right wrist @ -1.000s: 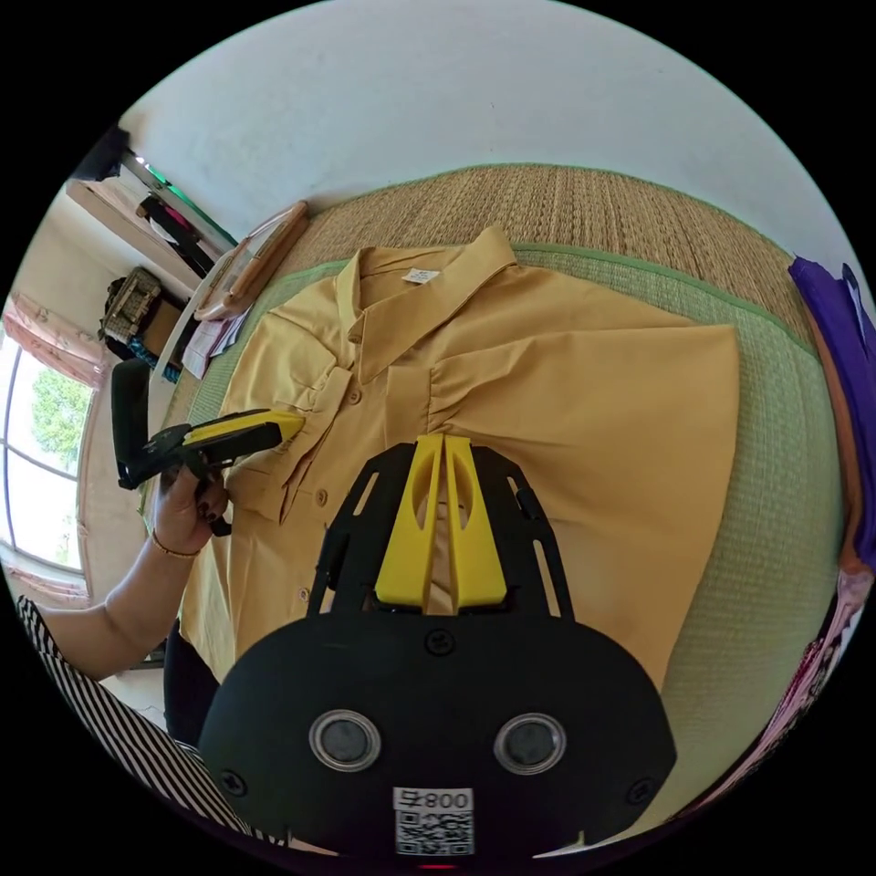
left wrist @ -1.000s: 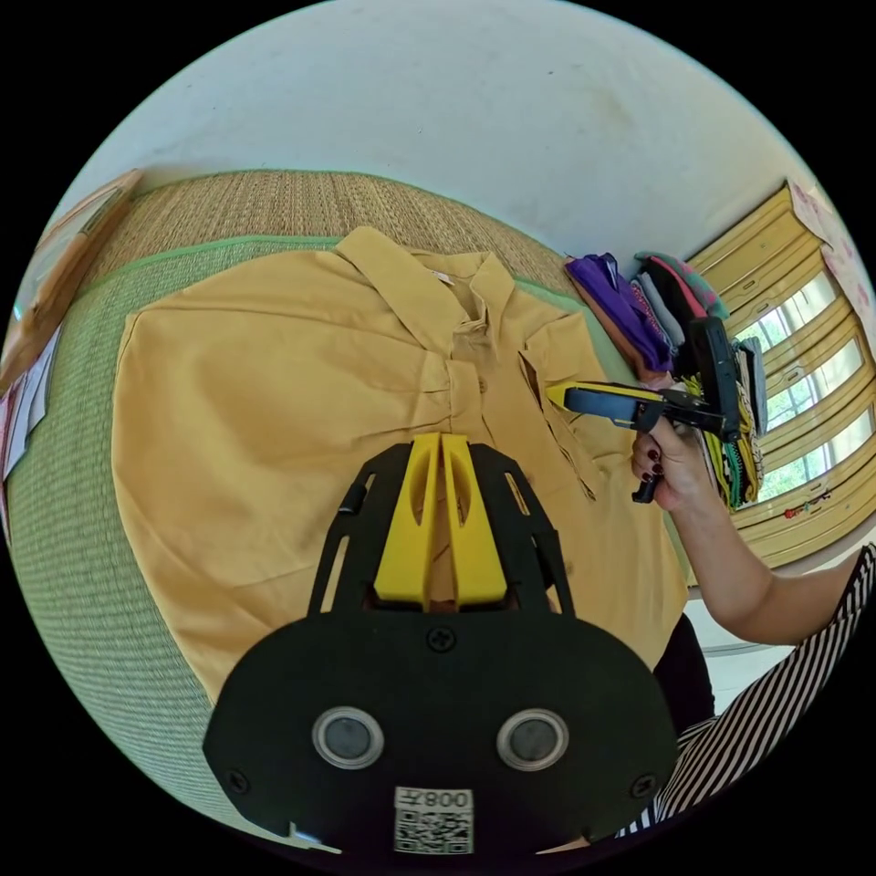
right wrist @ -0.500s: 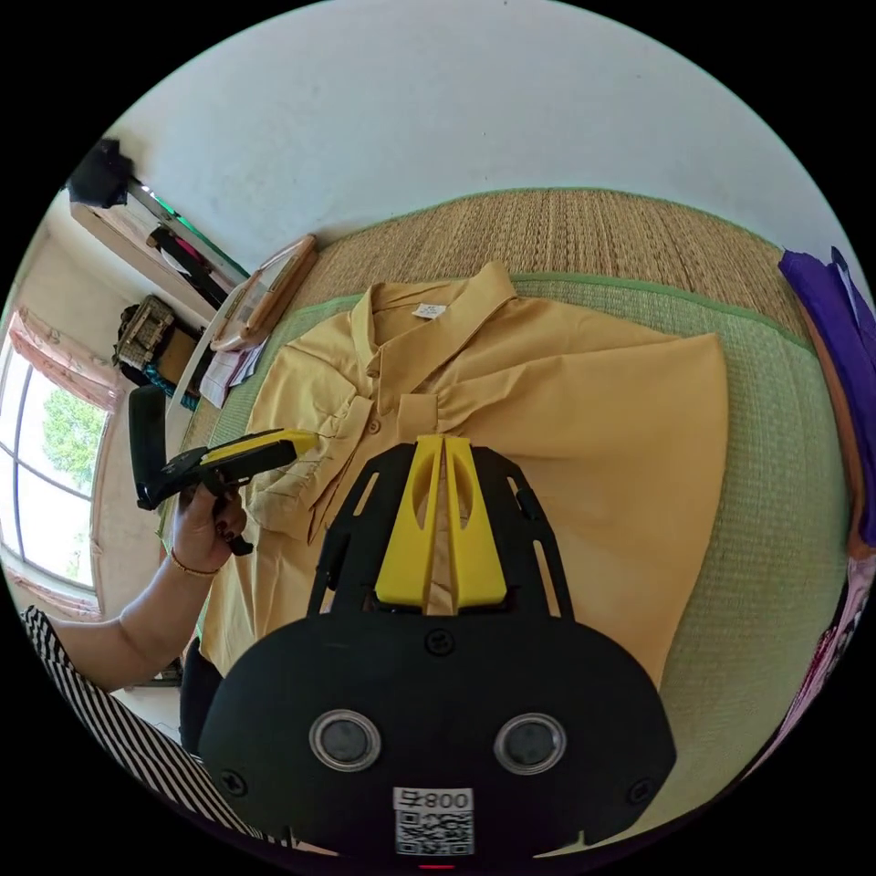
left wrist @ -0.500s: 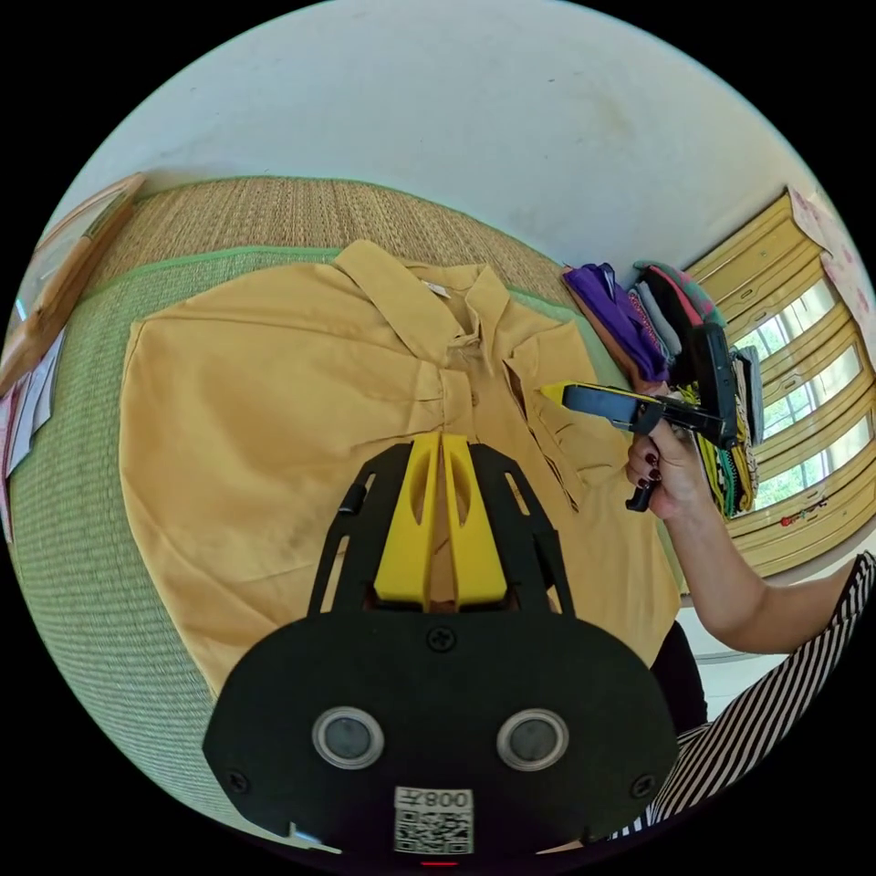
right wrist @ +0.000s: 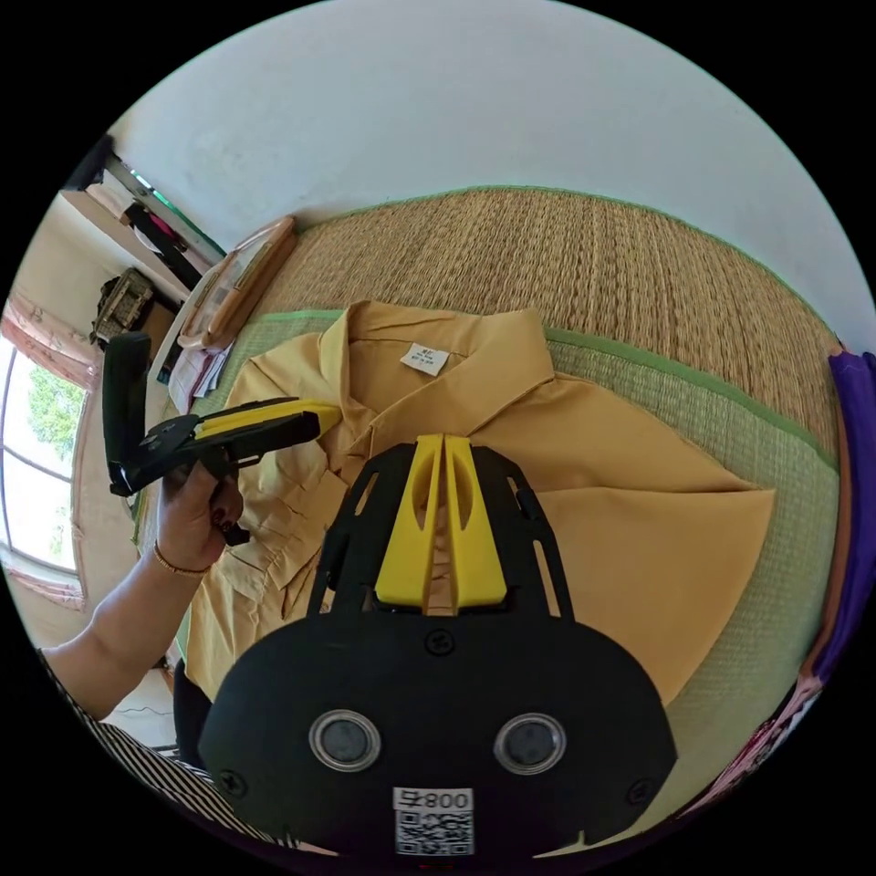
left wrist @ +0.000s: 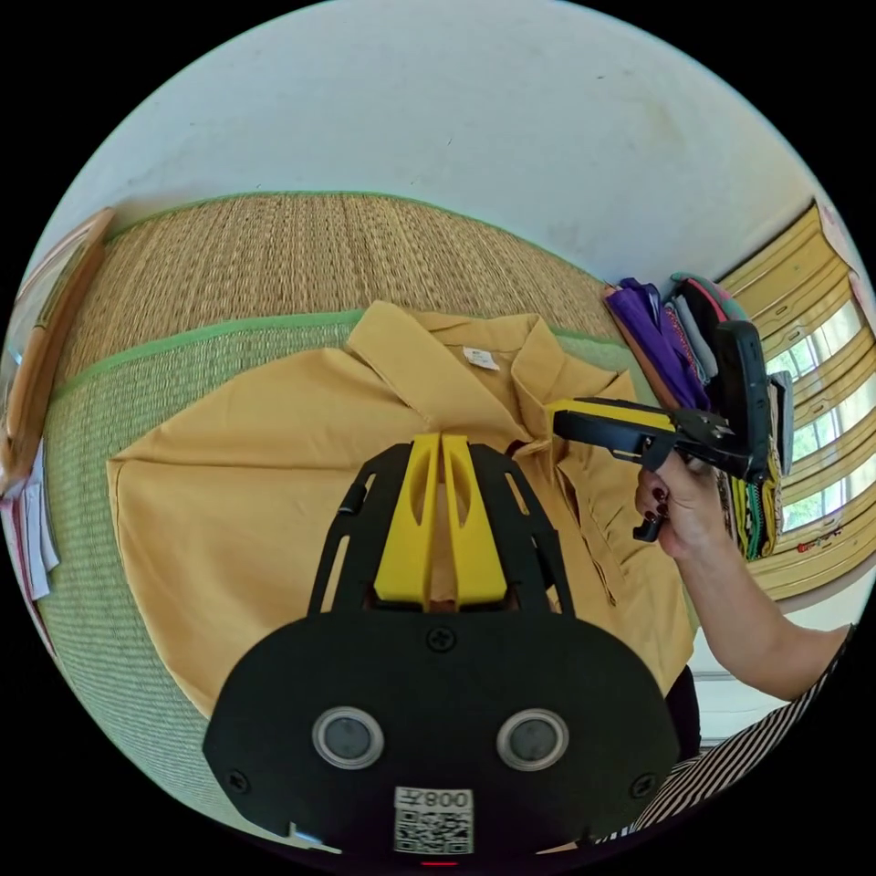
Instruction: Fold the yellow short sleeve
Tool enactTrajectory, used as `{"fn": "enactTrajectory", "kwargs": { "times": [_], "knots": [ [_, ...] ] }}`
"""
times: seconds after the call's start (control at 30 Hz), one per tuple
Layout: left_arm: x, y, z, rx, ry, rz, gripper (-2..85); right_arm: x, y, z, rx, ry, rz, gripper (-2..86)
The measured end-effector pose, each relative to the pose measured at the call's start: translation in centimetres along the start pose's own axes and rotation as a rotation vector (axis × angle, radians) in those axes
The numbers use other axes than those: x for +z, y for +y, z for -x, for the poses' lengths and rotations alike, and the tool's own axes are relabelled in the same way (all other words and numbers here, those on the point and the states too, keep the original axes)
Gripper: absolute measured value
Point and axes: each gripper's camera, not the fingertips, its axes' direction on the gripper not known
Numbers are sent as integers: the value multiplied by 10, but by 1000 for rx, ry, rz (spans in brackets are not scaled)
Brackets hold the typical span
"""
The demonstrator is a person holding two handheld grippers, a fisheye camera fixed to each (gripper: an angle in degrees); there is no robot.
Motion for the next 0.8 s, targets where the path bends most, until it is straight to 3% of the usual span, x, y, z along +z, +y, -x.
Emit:
{"fn": "enactTrajectory", "kwargs": {
  "times": [0.37,0.5,0.6,0.8],
  "knots": [
    [-17,-2,-2,15,-71,-29,3,0,2,-21,57,7,-102,2],
    [-16,0,8,-13,-27,-25,3,22,-12,-54,128,49,-55,2],
    [-20,2,5,10,-46,-17,3,24,-15,-77,195,-42,-94,2],
    [-32,11,9,5,-38,-29,3,39,-9,-82,167,-36,-81,2]
  ]
}}
